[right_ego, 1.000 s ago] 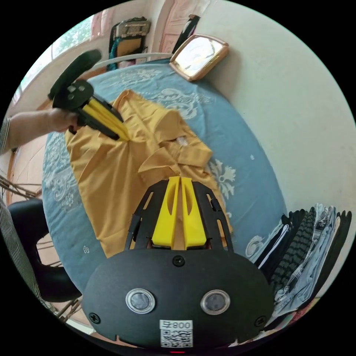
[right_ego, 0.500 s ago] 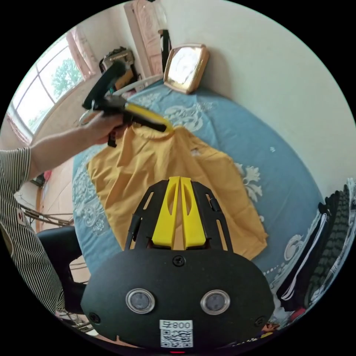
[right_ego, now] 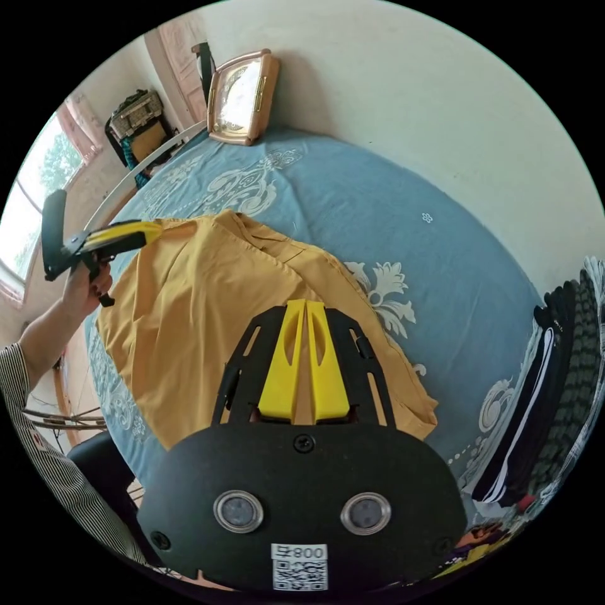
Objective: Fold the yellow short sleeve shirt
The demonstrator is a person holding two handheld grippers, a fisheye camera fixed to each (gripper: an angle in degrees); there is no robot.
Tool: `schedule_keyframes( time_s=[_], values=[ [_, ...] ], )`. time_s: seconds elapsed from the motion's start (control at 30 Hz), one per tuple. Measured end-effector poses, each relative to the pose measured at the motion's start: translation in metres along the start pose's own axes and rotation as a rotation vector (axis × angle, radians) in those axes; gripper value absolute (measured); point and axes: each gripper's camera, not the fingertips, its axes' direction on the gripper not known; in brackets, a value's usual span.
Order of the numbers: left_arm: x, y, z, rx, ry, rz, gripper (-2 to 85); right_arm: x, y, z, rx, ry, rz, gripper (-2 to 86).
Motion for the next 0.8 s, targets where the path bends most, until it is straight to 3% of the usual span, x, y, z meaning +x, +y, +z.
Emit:
schedule_keyframes(
  time_s=[0.17, 0.33, 0.67, 0.8],
  values=[
    [-0.041, 0.040, 0.015, -0.169, -0.149, -0.096, 0.3, 0.010, 0.052, -0.009, 0.069, -0.031, 0.041, 0.2],
    [-0.078, 0.068, -0.001, -0.079, -0.084, -0.200, 0.4, 0.016, 0.112, -0.006, 0.052, -0.031, 0.078, 0.2],
    [-0.123, 0.085, 0.023, -0.233, -0.180, -0.231, 0.3, 0.073, 0.152, 0.050, -0.073, 0.034, 0.232, 0.1],
    [-0.127, 0.116, -0.005, -0.094, -0.091, -0.259, 0.3, 0.087, 0.164, 0.061, -0.045, 0.000, 0.250, 0.0]
  ],
)
